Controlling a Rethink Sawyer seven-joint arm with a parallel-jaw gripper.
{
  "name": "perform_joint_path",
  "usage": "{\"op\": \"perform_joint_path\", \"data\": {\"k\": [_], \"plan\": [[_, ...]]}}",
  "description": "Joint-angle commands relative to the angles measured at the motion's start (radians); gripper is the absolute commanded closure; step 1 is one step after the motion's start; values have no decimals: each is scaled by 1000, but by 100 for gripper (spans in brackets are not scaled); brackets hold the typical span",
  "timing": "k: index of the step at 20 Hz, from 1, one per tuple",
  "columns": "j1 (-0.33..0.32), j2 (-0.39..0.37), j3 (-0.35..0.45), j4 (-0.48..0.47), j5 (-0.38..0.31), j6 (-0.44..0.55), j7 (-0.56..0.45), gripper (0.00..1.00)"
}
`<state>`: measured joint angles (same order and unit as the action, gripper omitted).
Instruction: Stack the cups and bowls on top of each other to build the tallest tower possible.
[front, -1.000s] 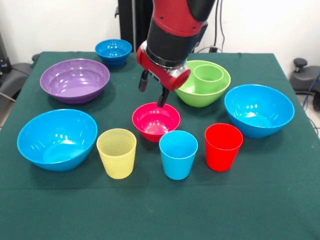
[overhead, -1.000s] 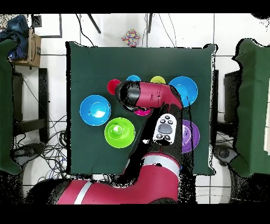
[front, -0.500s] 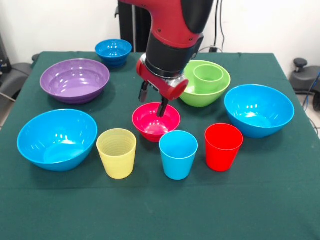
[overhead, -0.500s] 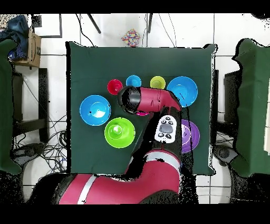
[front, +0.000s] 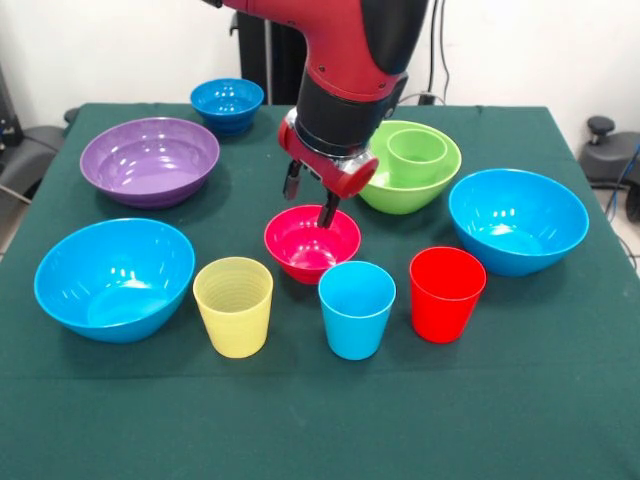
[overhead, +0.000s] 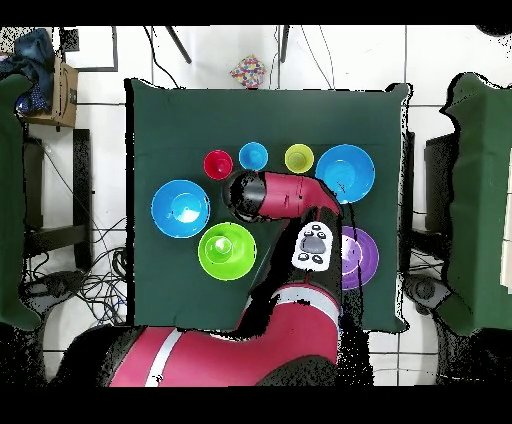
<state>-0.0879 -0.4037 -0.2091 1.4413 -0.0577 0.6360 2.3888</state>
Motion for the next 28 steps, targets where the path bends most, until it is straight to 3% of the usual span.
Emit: {"op": "perform_joint_path", "data": {"k": [1,6,17,28], "plan": [[18,3,73,54,47,8,119,0],[-21,0,103,99,66,-56,95,0],[-4,-12,48,126,62,-119,131,0],[-3,-58,28,151,71,-84,115,0]]}}
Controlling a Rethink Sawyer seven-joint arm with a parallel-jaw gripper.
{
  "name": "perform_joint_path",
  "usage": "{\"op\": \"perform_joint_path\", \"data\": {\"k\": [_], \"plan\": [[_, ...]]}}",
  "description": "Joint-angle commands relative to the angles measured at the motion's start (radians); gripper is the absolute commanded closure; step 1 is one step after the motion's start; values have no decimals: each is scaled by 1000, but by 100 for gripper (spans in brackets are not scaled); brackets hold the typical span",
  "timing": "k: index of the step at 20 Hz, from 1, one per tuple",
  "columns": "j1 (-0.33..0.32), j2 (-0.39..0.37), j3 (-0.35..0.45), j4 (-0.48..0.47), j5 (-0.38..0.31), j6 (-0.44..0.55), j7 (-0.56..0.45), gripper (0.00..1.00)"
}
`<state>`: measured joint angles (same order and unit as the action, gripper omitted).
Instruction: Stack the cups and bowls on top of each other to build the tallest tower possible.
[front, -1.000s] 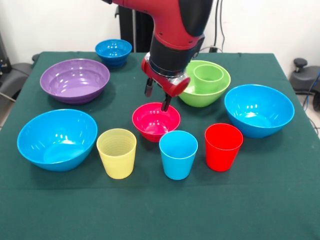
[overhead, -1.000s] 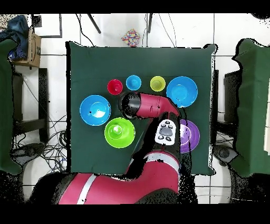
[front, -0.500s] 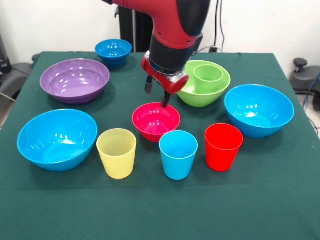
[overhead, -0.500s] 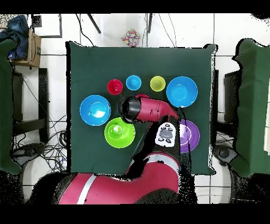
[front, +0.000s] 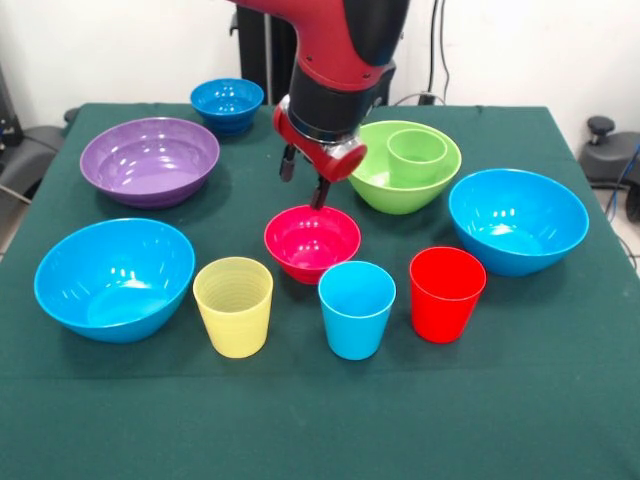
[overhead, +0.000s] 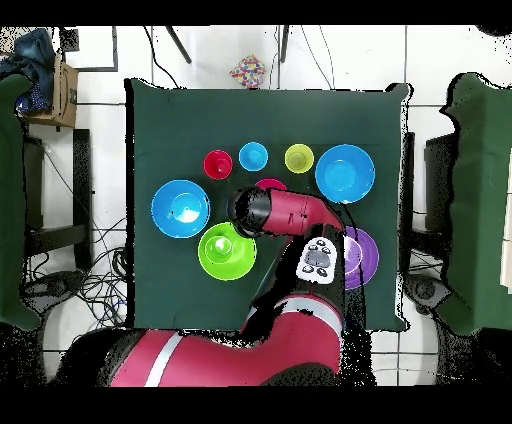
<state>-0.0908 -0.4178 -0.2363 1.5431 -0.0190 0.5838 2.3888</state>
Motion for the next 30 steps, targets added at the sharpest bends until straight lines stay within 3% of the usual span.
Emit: {"op": "perform_joint_path", "data": {"k": [1,10,14,18,27,30], "plan": [[-3,-45,58,52,32,-34,111,0],[0,26,74,75,31,-114,132,0],[26,63,52,48,30,-69,140,0],[19,45,50,53,33,-65,128,0],[19,83,62,67,48,-140,152,0],[19,64,56,67,51,-118,146,0]]}}
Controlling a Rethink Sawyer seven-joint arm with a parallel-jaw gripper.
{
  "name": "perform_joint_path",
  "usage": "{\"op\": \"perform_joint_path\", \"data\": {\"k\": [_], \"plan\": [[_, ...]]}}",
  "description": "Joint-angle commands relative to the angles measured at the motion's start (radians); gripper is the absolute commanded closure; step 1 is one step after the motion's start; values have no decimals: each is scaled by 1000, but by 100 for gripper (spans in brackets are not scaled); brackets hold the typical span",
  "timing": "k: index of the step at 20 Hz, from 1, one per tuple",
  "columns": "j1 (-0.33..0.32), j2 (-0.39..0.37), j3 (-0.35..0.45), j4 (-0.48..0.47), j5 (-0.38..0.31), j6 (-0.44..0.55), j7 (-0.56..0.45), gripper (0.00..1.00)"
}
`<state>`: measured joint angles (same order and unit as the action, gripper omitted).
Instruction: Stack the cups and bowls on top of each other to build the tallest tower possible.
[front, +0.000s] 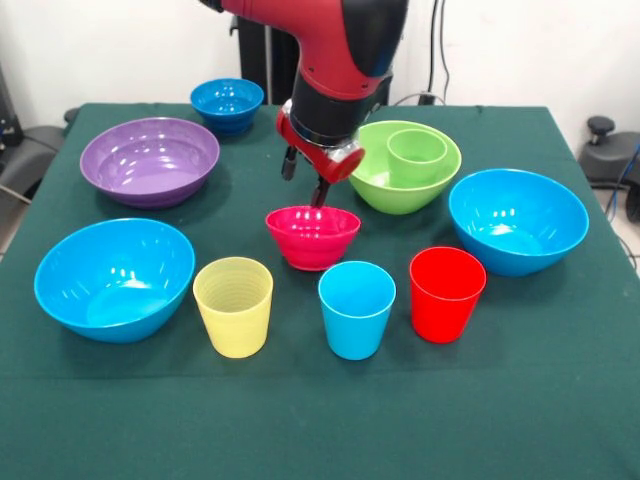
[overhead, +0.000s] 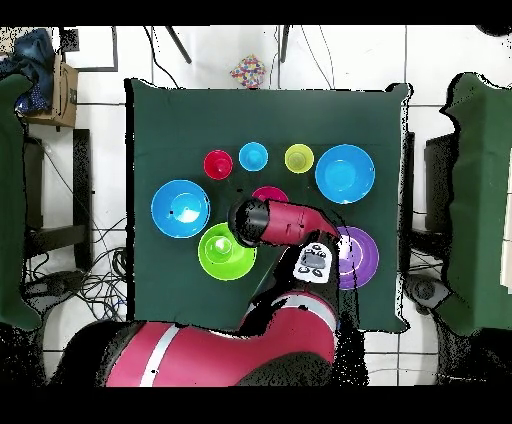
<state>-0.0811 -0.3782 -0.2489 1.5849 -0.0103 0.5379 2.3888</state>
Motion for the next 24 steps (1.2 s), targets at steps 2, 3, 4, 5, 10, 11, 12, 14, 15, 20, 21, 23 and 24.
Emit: {"op": "perform_joint_path", "data": {"k": [2,3,4,5,10,11,12,14,15,20,21,23,24], "plan": [[7,36,74,25,43,-91,148,0],[4,44,78,27,44,-101,148,0],[2,52,82,30,44,-111,148,0],[4,49,76,28,42,-113,148,0],[67,8,-10,3,41,-92,196,0],[88,-6,-37,2,52,-100,227,0],[127,-12,-92,-14,57,-99,267,0],[153,-41,-148,-38,74,-40,283,0],[155,-54,-164,-51,78,-11,272,0],[129,-96,-164,-61,105,3,214,0],[123,-101,-162,-61,111,-3,207,0],[114,-105,-156,-55,124,-23,202,0],[113,-101,-154,-50,131,-41,206,0]]}}
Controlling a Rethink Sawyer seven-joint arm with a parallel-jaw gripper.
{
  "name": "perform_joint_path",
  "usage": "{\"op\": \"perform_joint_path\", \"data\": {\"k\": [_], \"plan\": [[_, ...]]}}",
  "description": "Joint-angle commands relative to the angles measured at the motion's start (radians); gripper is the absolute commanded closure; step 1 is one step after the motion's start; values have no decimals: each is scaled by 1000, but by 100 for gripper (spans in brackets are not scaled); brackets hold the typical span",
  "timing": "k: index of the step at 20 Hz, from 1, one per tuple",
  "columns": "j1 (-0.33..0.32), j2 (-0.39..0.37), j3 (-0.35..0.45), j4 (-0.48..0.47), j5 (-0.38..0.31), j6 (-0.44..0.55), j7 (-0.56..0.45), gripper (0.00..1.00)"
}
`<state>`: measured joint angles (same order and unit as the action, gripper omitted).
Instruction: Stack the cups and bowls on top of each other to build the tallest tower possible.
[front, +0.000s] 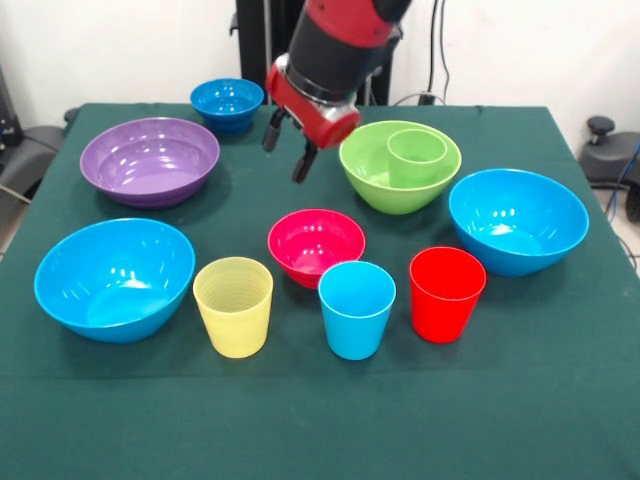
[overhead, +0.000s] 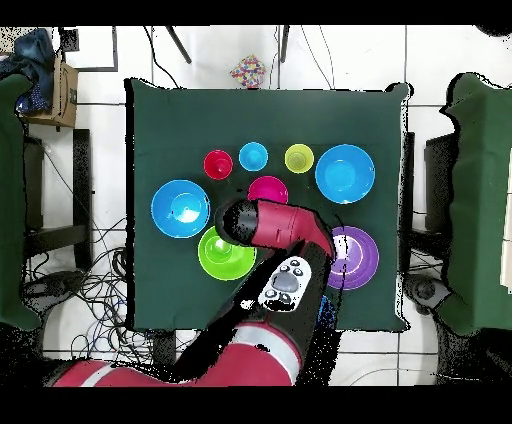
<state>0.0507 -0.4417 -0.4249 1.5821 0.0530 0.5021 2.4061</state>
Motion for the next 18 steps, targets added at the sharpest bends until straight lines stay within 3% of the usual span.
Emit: {"op": "perform_joint_path", "data": {"k": [1,4,7,9,15,18], "plan": [[-24,-36,34,-35,79,-32,189,0],[-10,-5,33,-33,95,-51,194,0],[-9,25,35,-86,65,185,95,0],[-20,41,58,-105,54,261,50,0],[-64,27,131,-108,29,207,-48,0],[-60,28,140,-101,26,171,-33,0]]}}
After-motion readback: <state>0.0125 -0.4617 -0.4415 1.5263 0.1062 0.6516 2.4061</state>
